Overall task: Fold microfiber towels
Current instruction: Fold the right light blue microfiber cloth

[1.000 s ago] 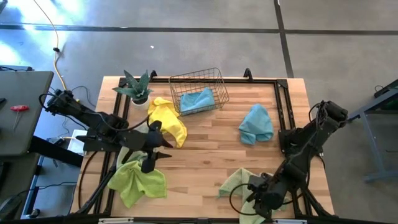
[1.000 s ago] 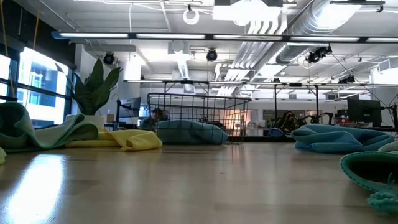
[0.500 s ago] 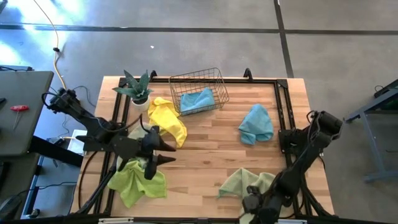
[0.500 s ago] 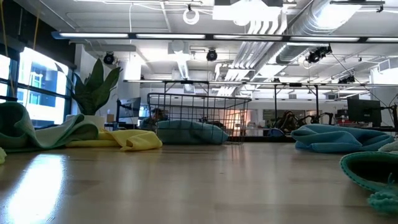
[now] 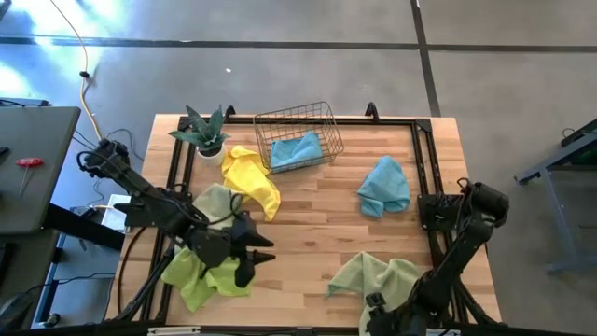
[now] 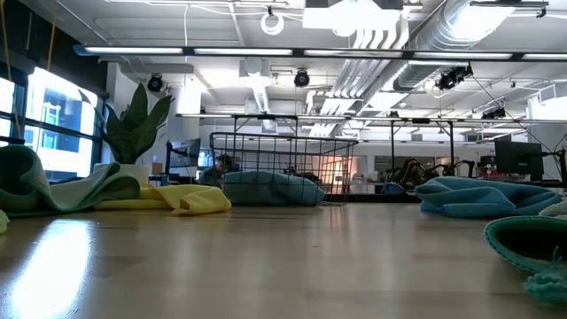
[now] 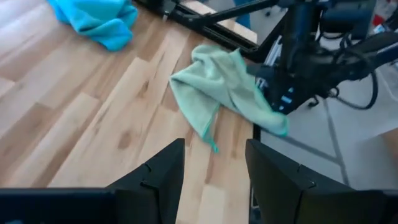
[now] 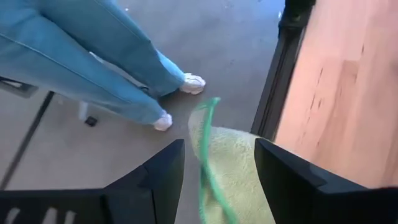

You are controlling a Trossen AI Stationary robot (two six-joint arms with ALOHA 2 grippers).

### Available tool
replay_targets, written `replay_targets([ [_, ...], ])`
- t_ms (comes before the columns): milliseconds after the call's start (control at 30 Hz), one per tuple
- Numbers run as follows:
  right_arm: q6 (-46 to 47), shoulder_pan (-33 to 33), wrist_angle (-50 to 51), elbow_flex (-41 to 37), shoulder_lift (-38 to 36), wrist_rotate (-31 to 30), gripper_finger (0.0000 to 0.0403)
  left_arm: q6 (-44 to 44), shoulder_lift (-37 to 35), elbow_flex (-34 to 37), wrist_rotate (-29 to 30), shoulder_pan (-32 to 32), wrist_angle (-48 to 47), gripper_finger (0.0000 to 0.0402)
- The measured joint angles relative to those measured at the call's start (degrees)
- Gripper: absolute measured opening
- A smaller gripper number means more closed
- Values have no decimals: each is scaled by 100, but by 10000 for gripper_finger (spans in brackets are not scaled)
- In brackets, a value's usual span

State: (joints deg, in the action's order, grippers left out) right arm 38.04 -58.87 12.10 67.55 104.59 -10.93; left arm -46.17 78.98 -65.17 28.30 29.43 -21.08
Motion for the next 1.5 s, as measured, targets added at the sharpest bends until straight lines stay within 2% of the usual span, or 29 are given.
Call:
replay_targets([
  [200,-572,-49,-560,0,290,-42,188,-114,318,-4,-122,0,289,161],
  [367,-614,-72,-597,0,477,-123,188,-169,368,-1,-128,0,429,161],
  [567,-846,-72,-597,0,626,-606,186,-187,368,-1,-123,0,479,161],
  [700,-875,-70,-555,0,654,-715,152,-230,368,-1,-121,0,474,161],
  [933,-1127,-77,-543,0,654,-304,32,-227,368,-1,-64,0,470,161],
  [1000,-1112,-77,-555,0,654,-197,9,-226,368,-1,-62,0,468,161],
  [1233,-752,-14,-478,0,604,-408,3,-228,368,-1,25,0,466,161],
  [1500,-1550,516,507,1,131,-1032,2,-313,368,-1,71,0,468,161],
])
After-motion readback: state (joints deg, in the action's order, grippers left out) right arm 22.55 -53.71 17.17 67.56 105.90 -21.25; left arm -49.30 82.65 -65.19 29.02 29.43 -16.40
